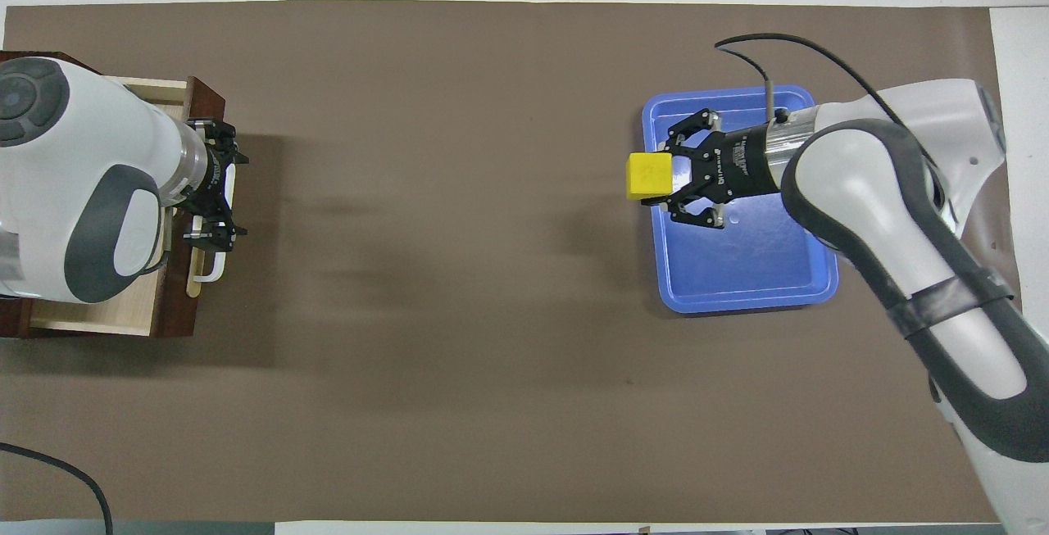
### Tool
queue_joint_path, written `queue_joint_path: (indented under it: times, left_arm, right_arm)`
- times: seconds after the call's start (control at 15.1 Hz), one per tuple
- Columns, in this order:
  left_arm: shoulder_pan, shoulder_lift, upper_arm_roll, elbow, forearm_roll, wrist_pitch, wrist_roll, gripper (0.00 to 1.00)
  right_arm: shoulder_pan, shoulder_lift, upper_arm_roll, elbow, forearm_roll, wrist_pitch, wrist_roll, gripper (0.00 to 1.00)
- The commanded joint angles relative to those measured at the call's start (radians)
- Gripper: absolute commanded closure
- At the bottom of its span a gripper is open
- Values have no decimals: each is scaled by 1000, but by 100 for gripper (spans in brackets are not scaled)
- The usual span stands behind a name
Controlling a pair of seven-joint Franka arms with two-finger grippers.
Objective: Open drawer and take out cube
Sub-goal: 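Carry the cube to the tray while the left gripper closes the drawer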
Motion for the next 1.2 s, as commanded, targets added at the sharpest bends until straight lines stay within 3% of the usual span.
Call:
queue_joint_path:
  times: [0.0, 0.27, 0.8, 1.13]
  left_arm:
    - [60, -15, -11, -15, 31, 13, 94, 0]
    - [141, -14, -13, -14, 89, 20, 172, 0]
    - [281, -12, -13, -9, 91, 42, 415, 0]
    - [221, -34, -22, 20, 86, -48, 435, 0]
  right_arm:
    - [-20, 82, 11, 57, -18, 9, -45, 100]
    - [-38, 173, 7, 136, -19, 20, -43, 100]
    - [-23, 225, 11, 167, -16, 54, -48, 100]
    - [8, 234, 10, 132, -15, 84, -48, 100]
